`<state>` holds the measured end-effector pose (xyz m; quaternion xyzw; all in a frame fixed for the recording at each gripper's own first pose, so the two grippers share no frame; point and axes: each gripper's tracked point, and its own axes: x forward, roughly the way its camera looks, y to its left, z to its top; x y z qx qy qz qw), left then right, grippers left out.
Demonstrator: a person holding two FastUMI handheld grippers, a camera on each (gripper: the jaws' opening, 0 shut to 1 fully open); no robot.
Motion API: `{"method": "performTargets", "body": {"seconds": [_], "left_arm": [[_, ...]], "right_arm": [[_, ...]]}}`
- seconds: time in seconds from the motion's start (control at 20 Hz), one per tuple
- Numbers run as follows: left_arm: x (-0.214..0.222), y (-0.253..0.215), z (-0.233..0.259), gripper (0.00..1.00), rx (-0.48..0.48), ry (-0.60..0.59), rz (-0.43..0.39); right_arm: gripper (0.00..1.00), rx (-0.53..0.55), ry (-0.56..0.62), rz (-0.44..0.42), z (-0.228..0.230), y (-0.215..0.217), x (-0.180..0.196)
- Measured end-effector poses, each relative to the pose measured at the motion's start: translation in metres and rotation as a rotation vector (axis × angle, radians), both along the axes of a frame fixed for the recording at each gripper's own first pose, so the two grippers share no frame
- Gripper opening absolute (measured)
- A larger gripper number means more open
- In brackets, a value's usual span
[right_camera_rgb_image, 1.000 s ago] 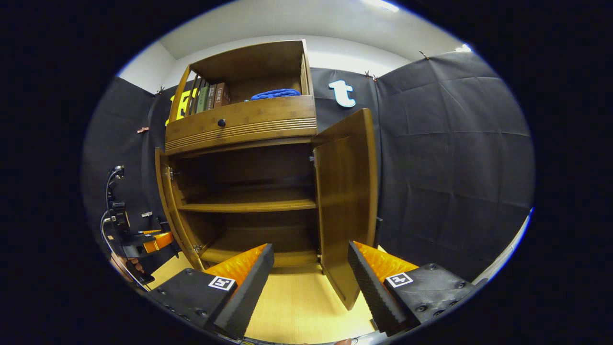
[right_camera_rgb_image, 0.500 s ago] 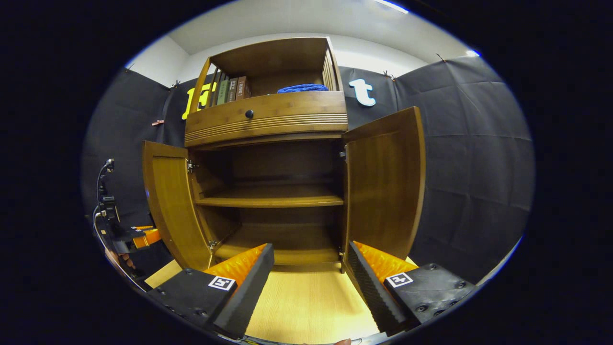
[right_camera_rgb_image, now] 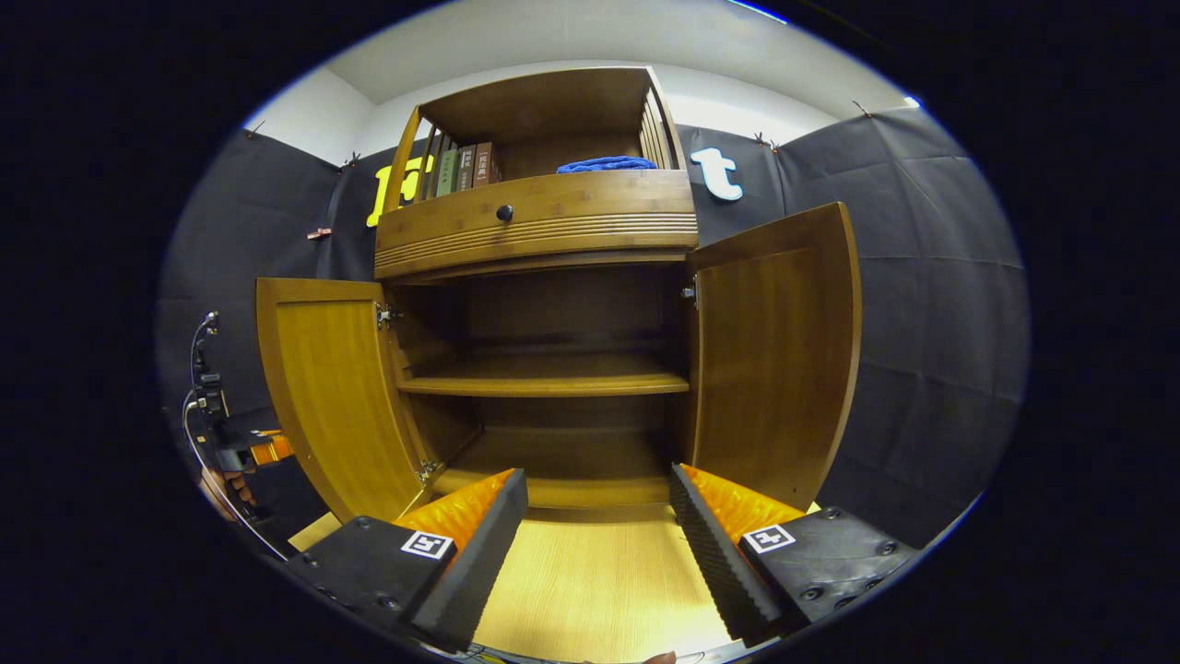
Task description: Open the right door of the double-door shoe cabinet with the right hand, and open the left door with the left hand.
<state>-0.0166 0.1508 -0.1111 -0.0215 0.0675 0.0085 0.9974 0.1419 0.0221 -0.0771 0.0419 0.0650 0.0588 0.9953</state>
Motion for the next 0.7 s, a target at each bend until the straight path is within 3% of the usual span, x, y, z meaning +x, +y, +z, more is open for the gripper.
{"method": "performTargets", "body": {"seconds": [0.7], "left_arm": [[-0.0022, 0.0079, 0.0004, 0.11, 0.007, 0.015, 0.011]], "right_arm": [[0.98, 0.024, -0.001, -0.017, 0.0023, -0.0030, 0.0032]]}}
